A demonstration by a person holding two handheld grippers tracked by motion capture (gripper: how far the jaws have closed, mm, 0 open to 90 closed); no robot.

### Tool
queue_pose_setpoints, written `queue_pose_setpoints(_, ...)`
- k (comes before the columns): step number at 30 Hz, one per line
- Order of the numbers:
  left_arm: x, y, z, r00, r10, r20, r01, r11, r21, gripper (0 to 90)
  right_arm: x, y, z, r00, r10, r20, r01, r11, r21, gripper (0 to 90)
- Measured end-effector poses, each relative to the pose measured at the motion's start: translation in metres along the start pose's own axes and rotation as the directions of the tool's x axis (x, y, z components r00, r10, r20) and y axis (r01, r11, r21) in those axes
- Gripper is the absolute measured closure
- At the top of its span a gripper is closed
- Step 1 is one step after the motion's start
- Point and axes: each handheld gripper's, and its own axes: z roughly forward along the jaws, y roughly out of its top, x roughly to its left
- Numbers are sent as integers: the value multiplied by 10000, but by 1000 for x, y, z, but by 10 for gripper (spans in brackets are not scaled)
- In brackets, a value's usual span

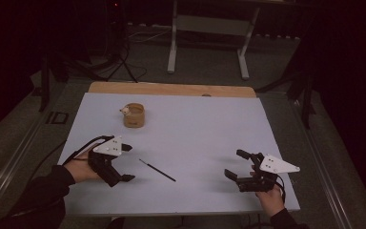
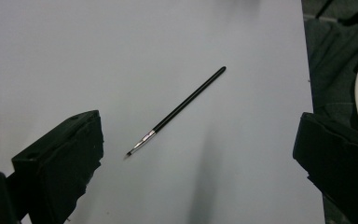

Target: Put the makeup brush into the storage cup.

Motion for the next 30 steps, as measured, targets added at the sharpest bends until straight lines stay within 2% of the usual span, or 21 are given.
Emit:
queue_pose_setpoints(5,3,12,6,9981,608,3,-607,9966,559,29,0,0,0,10000,-25,3,25,10000,29,128)
queue_pose_setpoints(7,4,17,9,9963,857,91,-861,9929,818,29,0,0,0,10000,-15,7,15,10000,26,128)
queue_pose_setpoints(11,6,28,16,9909,1321,250,-1343,9809,1410,44,0,0,1,10000,-10,-13,10,10000,43,128)
queue_pose_setpoints(12,6,28,16,9909,1321,250,-1343,9809,1410,47,0,0,1,10000,-10,-13,10,10000,43,128)
queue_pose_setpoints(13,7,34,19,9856,1637,411,-1683,9721,1633,73,0,0,1,10000,-42,-26,42,10000,45,128)
queue_pose_setpoints(15,7,36,21,9836,1734,491,-1793,9694,1678,105,0,0,1,10000,-32,-35,32,10000,44,128)
queue_pose_setpoints(17,7,41,26,9771,2013,697,-2110,9595,1865,140,0,0,1,10000,-38,-33,38,10000,52,129)
queue_pose_setpoints(20,8,44,33,9700,2319,729,-2424,9462,2146,155,0,0,0,10000,-26,-43,26,10000,43,130)
queue_pose_setpoints(21,8,44,34,9682,2373,797,-2493,9423,2234,157,0,0,0,10000,-20,-47,20,10000,39,130)
queue_pose_setpoints(22,8,44,34,9682,2373,797,-2493,9423,2234,167,0,0,0,10000,-20,-47,20,10000,39,130)
queue_pose_setpoints(23,8,45,39,9641,2513,860,-2647,9348,2366,174,0,0,1,10000,-32,-53,33,10000,56,130)
queue_pose_setpoints(25,10,45,43,9603,2623,953,-2783,9256,2566,192,0,0,1,10000,-44,-69,44,10000,51,130)
queue_pose_setpoints(30,12,43,51,9534,2803,1116,-3011,9080,2913,228,0,0,1,10000,-28,-43,28,10000,31,130)
